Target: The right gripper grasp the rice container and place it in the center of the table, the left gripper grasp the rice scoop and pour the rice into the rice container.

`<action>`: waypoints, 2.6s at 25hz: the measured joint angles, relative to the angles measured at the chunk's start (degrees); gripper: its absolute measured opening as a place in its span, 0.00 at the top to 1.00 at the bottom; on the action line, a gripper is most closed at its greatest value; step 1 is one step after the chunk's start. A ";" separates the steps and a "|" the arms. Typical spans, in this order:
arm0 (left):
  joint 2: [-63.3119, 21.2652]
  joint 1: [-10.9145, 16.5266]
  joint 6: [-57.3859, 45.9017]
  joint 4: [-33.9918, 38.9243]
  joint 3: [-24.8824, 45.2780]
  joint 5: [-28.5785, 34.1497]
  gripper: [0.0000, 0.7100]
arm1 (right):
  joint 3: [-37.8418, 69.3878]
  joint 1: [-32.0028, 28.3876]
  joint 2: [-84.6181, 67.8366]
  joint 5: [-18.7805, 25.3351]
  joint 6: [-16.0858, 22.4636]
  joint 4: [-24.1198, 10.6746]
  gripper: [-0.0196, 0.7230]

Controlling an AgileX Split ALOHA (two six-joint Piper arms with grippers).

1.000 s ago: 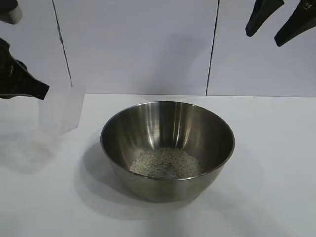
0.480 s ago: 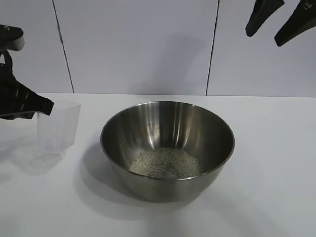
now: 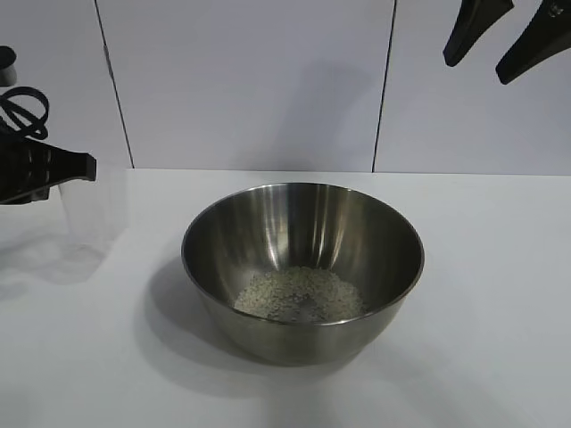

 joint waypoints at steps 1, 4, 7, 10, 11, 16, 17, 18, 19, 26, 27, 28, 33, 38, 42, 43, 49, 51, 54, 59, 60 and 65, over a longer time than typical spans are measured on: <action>0.48 0.00 -4.97 4.48 0.84 -1.14 0.99 | 0.00 0.00 0.00 0.00 0.00 0.00 0.45; 1.71 0.00 -17.46 15.92 4.32 -7.40 0.99 | 0.00 0.00 0.00 0.00 -0.05 0.04 0.45; 3.39 0.00 -26.38 24.87 8.47 -16.75 0.99 | 0.00 0.00 0.00 -0.05 -0.10 0.04 0.45; 6.25 0.00 -31.24 30.60 11.48 -23.65 0.99 | 0.00 0.00 0.00 -0.11 -0.20 0.11 0.45; 7.48 0.00 -32.15 31.86 12.17 -25.55 0.99 | 0.00 0.00 0.00 -0.11 -0.20 0.11 0.45; 11.21 0.00 -33.62 33.71 14.69 -33.39 0.99 | 0.00 0.00 0.00 -0.11 -0.23 0.13 0.45; 11.37 0.00 -33.67 33.71 14.82 -34.01 0.99 | 0.00 0.00 0.00 -0.11 -0.23 0.13 0.45; 11.37 0.00 -33.67 33.71 14.89 -34.53 0.99 | 0.00 0.00 0.00 -0.11 -0.23 0.13 0.45; 11.37 0.00 -33.67 33.82 14.95 -34.99 0.99 | 0.00 0.00 0.00 -0.11 -0.23 0.13 0.45; 11.37 0.00 -32.83 39.12 14.95 -34.27 0.81 | 0.00 0.00 0.00 -0.11 -0.23 0.20 0.45; 11.37 0.00 -32.83 39.24 14.95 -34.08 0.79 | 0.00 0.00 0.00 -0.11 -0.35 0.20 0.45; 11.37 0.00 -32.83 39.24 14.95 -33.81 0.76 | 0.00 0.00 0.00 -0.11 -0.42 0.20 0.45; 11.37 0.00 -32.83 39.35 14.95 -33.18 0.56 | 0.00 0.00 0.00 -0.11 -0.72 0.24 0.45; 11.37 0.00 -32.83 38.78 15.36 -32.92 0.50 | 0.00 0.00 0.00 -0.11 -0.82 0.33 0.45; 9.85 0.19 -32.83 34.68 16.35 -29.26 0.49 | 0.00 0.00 0.00 -0.11 -0.82 0.33 0.45; 8.71 0.50 -32.83 34.01 16.48 -27.76 0.49 | 0.00 0.00 0.00 -0.11 -0.82 0.33 0.45; -5.59 1.32 -32.87 33.03 16.03 -13.68 0.49 | 0.00 0.00 0.00 -0.11 -0.82 0.38 0.45; -12.30 1.32 -32.87 32.98 13.50 -3.18 0.49 | 0.00 0.00 0.00 -0.11 -0.85 0.38 0.45; -19.52 1.32 -32.87 32.98 6.24 13.75 0.49 | 0.00 0.00 0.00 -0.11 -0.85 0.38 0.45; -20.55 1.32 -32.87 33.08 -10.75 42.88 0.49 | 0.00 0.00 0.00 0.20 -0.85 0.39 0.45; -19.49 1.32 -32.87 33.13 -14.12 47.49 0.49 | 0.00 0.00 0.00 0.36 -0.85 0.44 0.45; -13.98 1.32 -32.87 33.27 -27.30 65.19 0.49 | 0.00 0.00 0.00 2.37 -2.44 1.05 0.45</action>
